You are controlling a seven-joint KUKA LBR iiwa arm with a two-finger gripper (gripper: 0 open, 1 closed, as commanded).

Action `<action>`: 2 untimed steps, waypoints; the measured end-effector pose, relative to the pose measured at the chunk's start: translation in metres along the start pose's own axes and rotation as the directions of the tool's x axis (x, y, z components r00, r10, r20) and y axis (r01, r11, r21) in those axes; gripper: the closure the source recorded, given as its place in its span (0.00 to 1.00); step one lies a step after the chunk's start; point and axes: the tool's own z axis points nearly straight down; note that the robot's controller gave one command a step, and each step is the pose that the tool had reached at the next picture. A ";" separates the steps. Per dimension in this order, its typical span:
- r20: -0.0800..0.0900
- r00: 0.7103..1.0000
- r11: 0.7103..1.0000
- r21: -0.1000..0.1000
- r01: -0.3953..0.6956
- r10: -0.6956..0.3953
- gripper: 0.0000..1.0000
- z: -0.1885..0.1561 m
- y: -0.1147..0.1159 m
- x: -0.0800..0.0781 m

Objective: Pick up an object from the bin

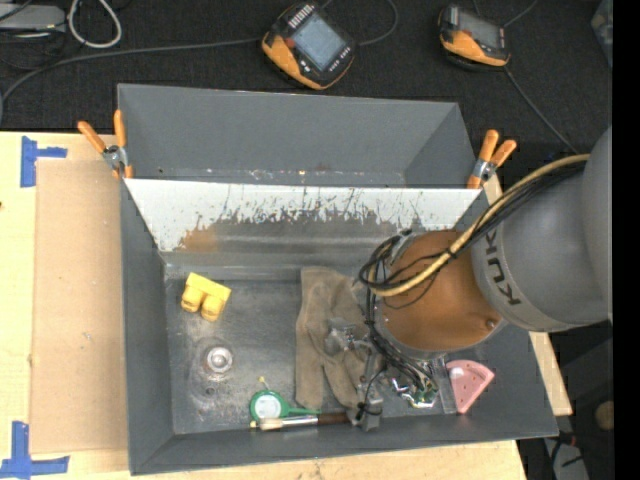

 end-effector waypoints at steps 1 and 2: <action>-0.026 0.980 0.980 0.003 -0.199 0.199 0.00 0.003 -0.001 -0.012; -0.003 0.999 0.999 0.000 -0.045 0.045 0.00 0.000 -0.001 -0.005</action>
Offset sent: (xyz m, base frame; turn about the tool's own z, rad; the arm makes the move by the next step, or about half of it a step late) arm 0.0035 0.0000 -0.0007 0.0426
